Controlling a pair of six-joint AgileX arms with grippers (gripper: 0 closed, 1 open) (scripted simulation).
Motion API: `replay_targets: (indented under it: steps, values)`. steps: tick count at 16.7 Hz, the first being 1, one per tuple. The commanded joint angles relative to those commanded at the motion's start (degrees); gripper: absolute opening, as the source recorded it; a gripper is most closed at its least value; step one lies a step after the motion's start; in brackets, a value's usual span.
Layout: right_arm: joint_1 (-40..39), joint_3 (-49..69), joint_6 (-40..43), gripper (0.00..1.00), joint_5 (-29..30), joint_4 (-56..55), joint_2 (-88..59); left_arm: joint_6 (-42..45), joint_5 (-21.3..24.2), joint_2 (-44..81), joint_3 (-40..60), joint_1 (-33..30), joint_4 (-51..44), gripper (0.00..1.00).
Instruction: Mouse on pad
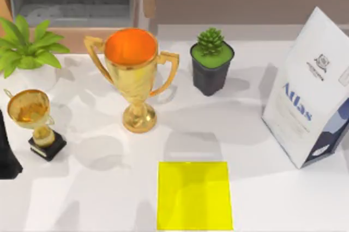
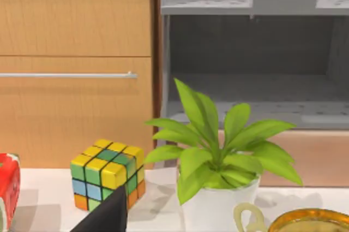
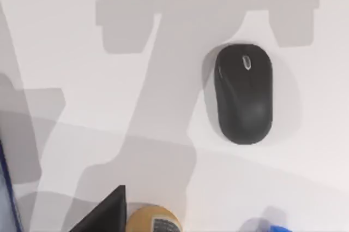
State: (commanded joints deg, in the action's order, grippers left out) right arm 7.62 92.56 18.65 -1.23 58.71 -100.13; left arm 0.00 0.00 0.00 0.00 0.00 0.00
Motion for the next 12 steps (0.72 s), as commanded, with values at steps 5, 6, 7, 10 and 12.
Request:
replay_targets:
  steps: [5,6,7,10,12]
  values:
    - [1.82,23.08,5.11,1.0,0.71,13.74,-24.5,0.0,0.0,0.0,0.0,0.0,0.0,1.0]
    - [2.13,26.27,5.9,1.0,0.91,15.83,-27.84,0.0,0.0,0.0,0.0,0.0,0.0,1.0]
    - [2.41,28.95,6.6,1.0,1.11,17.67,-30.63,0.0,0.0,0.0,0.0,0.0,0.0,1.0]
    - [2.93,33.91,7.96,1.0,1.58,21.33,-35.73,0.0,0.0,0.0,0.0,0.0,0.0,1.0]
    - [2.99,34.51,8.14,1.0,1.65,21.82,-36.34,0.0,0.0,0.0,0.0,0.0,0.0,1.0]
